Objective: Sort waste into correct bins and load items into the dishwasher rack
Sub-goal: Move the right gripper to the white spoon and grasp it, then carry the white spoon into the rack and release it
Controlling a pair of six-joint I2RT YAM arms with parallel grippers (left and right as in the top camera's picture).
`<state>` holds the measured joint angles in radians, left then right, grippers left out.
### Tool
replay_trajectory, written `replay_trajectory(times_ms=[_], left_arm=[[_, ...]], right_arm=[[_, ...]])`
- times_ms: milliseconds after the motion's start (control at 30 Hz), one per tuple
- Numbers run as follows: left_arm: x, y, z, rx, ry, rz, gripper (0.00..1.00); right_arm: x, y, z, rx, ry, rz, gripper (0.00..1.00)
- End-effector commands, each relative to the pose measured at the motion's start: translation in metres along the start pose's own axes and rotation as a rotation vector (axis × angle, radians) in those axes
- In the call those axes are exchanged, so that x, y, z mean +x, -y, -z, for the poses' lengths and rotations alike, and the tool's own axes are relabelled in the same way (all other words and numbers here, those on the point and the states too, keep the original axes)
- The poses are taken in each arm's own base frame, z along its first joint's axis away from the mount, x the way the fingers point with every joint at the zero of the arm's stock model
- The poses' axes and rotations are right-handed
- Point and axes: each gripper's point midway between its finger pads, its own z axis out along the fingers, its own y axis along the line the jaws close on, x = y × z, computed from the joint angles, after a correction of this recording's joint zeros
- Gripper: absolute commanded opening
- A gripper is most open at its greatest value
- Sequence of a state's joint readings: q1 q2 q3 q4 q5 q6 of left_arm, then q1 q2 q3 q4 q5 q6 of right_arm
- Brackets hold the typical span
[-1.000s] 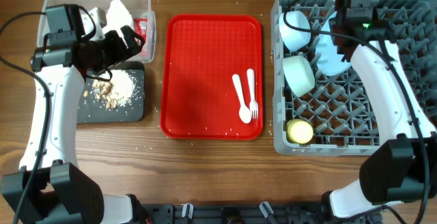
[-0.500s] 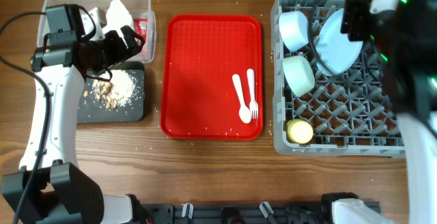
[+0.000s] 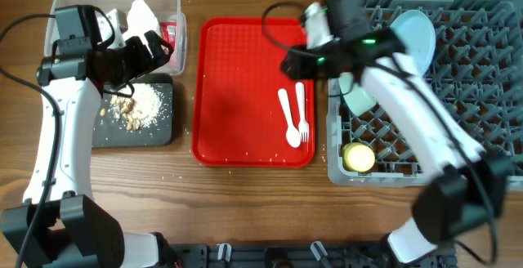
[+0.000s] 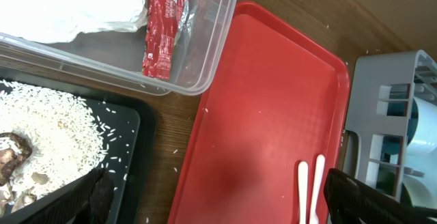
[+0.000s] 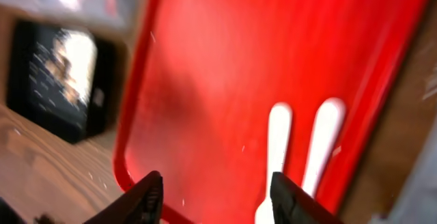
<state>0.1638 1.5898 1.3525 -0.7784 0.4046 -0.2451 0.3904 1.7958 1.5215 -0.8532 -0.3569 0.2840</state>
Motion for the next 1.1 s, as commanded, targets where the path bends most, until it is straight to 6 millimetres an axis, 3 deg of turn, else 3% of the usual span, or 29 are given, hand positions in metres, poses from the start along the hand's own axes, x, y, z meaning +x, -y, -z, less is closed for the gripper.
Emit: replay_trajectory(times_ms=[0,267,567,667,833,1000,1067], left_arm=[[-0.005,0.001,0.003,-0.003,0.017,-0.021,1.0],[-0.005,0.001,0.003,-0.003,0.017,-0.021,1.0],[-0.005,0.001,0.003,-0.003,0.016,-0.021,1.0],[-0.005,0.001,0.003,-0.003,0.017,-0.021,1.0],[-0.005,0.001,0.003,-0.003,0.017,-0.021,1.0],[-0.005,0.001,0.003,-0.003,0.017,-0.021,1.0],[-0.005,0.001,0.003,-0.003,0.017,-0.021,1.0]], right_arm=[[0.029,0.016,-0.041,0.09,-0.14,-0.052,0.48],[0.089,0.047,-0.105,0.281,-0.378,-0.055,0.47],[0.091,0.062,-0.105,0.358,-0.385,-0.044,0.45],[0.091,0.063,-0.106,0.358,-0.385,-0.043,0.36],[0.097,0.065,-0.107,0.363,-0.402,-0.042,0.33],[0.118,0.077,-0.118,0.377,-0.47,-0.036,0.27],[0.121,0.078,-0.119,0.38,-0.478,-0.037,0.18]])
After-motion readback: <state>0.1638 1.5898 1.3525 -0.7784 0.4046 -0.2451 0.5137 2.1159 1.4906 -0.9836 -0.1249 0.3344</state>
